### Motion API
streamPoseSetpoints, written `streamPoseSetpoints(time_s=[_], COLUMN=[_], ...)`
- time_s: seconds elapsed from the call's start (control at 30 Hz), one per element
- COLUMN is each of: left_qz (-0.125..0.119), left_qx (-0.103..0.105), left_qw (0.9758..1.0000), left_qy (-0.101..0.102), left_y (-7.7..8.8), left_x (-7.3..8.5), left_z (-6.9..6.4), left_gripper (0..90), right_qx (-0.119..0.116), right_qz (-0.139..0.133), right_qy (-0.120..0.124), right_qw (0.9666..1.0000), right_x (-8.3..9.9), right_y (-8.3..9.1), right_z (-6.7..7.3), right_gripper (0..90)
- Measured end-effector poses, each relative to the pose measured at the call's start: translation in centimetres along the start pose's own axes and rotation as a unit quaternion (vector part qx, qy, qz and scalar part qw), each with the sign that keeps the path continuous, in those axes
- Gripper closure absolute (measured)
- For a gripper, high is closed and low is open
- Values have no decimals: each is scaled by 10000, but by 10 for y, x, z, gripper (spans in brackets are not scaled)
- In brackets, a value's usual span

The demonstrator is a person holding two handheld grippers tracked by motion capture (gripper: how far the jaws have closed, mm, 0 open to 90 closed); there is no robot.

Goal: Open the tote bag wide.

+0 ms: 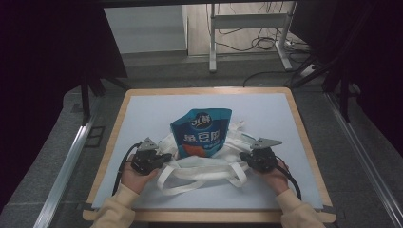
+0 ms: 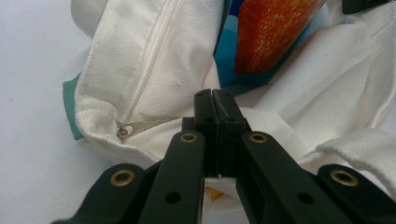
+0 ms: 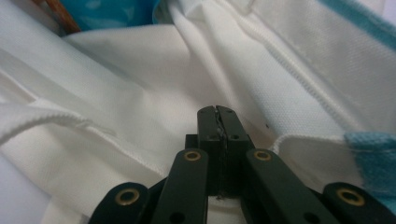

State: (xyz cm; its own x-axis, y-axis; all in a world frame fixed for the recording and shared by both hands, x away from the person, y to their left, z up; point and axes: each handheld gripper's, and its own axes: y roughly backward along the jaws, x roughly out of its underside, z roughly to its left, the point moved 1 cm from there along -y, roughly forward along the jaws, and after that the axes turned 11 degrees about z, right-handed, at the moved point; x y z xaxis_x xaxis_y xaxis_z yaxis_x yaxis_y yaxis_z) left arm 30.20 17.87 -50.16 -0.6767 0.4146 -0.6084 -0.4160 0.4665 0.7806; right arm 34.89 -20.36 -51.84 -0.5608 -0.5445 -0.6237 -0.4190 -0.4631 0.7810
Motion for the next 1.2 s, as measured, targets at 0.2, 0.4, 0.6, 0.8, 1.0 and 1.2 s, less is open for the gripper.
streamPoseSetpoints(time_s=[0.2, 0.4, 0.6, 0.8, 1.0, 1.2], left_qz=[-216, -70, 29, 118, 196, 248], left_qx=[-148, -157, -123, -154, -170, -234], left_qw=[9996, 9998, 9999, 9998, 9995, 9992], left_qy=[-136, -133, 84, 96, 184, 200], left_y=[16, 9, -1, -10, -19, -22], left_x=[-15, -27, -24, -27, -31, -34], left_z=[-6, -7, 3, 6, 11, 12], left_gripper=[893, 894, 895, 896, 898, 899], right_qx=[-42, -197, -385, -456, -500, -482], right_qz=[-485, -811, -598, -296, 14, 107], right_qy=[52, 241, 332, 420, 503, 617], right_qw=[9988, 9962, 9969, 9976, 9975, 9969], right_x=[-15, -30, -30, -21, -8, -4], right_y=[23, 37, 26, 14, 4, 2], right_z=[7, 27, 39, 48, 53, 57], right_gripper=[888, 888, 889, 890, 891, 891])
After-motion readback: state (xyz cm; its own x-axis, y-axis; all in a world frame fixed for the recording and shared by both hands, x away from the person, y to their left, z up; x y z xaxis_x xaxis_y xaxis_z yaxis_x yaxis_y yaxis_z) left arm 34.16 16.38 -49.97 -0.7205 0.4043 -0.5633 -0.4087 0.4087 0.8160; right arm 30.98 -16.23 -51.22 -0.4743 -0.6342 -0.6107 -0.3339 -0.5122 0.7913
